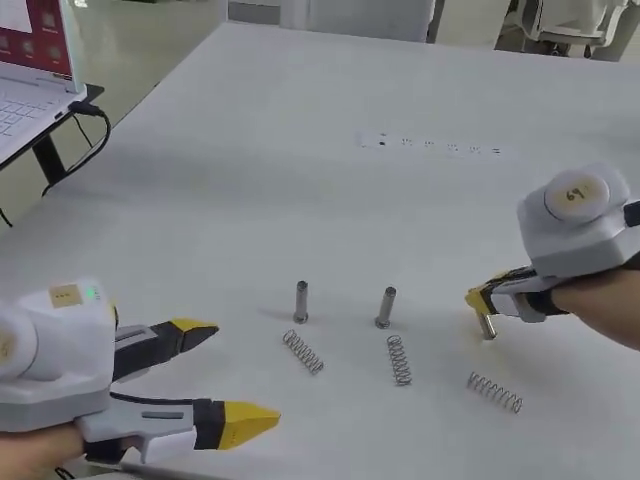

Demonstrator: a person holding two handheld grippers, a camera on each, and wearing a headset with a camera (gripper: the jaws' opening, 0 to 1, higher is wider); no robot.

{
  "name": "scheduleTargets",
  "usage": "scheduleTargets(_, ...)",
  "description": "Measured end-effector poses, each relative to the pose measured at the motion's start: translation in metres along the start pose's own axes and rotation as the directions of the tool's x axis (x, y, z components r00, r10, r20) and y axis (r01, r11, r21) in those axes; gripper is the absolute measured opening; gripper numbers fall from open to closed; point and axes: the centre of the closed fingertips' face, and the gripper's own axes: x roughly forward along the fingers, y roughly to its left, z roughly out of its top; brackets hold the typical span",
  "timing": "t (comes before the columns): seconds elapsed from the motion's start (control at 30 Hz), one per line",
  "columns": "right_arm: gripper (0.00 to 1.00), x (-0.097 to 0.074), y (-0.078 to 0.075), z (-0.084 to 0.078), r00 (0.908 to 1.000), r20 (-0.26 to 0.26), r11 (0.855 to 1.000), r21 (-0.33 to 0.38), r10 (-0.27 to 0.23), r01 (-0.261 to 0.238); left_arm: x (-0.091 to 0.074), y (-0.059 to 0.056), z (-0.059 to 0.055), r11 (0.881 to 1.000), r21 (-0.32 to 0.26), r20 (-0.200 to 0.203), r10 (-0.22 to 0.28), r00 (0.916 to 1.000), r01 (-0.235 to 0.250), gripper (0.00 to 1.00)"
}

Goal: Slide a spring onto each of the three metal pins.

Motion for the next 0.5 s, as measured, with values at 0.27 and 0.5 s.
scheduleTargets(0.27, 0.06, -0.0044, 0.0003, 0.001, 0.9999, 0.014, 1.0, 0.002, -0.005, 0.005, 0.0, -0.0006, 0.0004, 1.0, 0.005, 0.001, -0.002, 1.0, 0.002, 0.72)
scheduleTargets(0.5, 0.06, -0.009, 0.0012, 0.0003, 0.9997, 0.023, 1.0, 0.003, -0.009, 0.009, -0.0001, -0.0007, 0.0003, 1.0, 0.008, 0.0, -0.003, 1.0, 0.003, 0.72)
